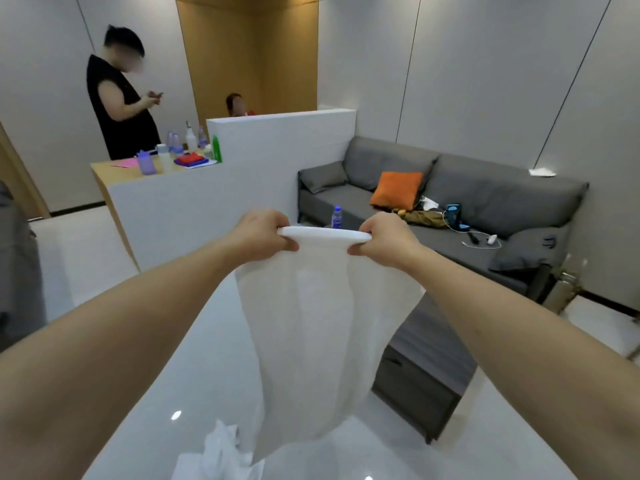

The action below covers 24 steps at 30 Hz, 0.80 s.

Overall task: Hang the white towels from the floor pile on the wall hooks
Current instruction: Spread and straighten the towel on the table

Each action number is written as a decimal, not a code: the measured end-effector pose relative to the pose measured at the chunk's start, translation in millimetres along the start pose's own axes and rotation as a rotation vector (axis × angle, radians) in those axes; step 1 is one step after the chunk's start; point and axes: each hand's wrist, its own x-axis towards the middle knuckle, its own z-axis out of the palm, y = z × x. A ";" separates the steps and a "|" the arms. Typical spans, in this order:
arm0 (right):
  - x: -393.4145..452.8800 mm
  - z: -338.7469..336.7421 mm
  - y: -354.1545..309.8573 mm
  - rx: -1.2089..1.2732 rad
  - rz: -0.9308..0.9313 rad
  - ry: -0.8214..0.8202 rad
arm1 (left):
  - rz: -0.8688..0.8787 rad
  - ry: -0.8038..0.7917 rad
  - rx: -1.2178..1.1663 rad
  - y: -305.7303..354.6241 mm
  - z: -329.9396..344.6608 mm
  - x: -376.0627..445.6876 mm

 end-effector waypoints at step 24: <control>444.7 -65.3 173.3 -0.058 -0.172 0.273 | -0.253 0.494 0.142 21.6 14.4 438.9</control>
